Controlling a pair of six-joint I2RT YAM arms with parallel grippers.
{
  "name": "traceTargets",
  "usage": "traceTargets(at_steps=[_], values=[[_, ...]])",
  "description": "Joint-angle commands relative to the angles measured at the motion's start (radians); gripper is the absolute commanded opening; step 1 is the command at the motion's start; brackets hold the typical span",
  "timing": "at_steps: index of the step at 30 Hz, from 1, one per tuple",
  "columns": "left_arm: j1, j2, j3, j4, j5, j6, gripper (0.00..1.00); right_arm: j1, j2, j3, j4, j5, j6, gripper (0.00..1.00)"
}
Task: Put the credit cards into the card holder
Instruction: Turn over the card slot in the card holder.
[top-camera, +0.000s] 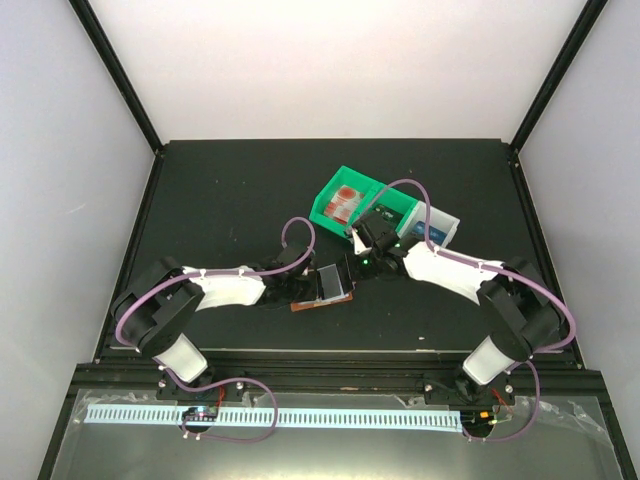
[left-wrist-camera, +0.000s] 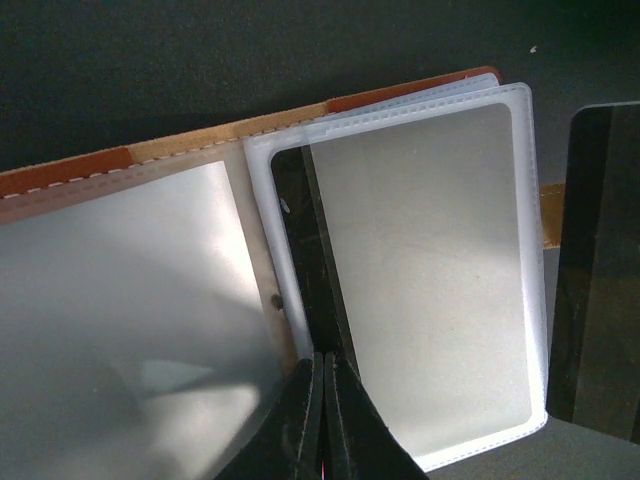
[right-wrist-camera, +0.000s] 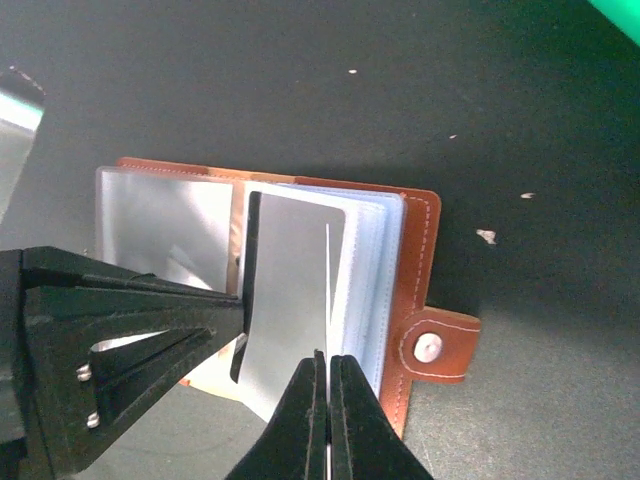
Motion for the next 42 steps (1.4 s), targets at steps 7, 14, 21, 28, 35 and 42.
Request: traceTargets(at_steps=[7, 14, 21, 28, 35, 42], values=[[0.0, 0.056, -0.023, -0.07, -0.019, -0.005, 0.01, 0.003, 0.023, 0.015, 0.002, 0.066, 0.041, 0.01], [-0.001, 0.063, -0.023, -0.055, -0.01, -0.004, 0.02, 0.003, 0.047, 0.013, 0.037, -0.041, 0.041, 0.01], [0.0, 0.052, -0.026, -0.06, -0.019, -0.003, 0.02, 0.003, 0.032, 0.006, 0.059, -0.103, 0.068, 0.01], [-0.001, 0.026, -0.027, -0.091, -0.045, -0.003, 0.07, 0.003, 0.017, -0.007, 0.08, -0.117, 0.097, 0.01], [0.0, -0.042, -0.026, -0.166, -0.101, 0.003, 0.22, 0.004, 0.035, -0.003, 0.105, -0.168, 0.095, 0.01], [0.0, -0.095, -0.015, -0.241, -0.147, 0.012, 0.23, 0.004, 0.041, 0.017, 0.091, -0.209, 0.051, 0.01]])
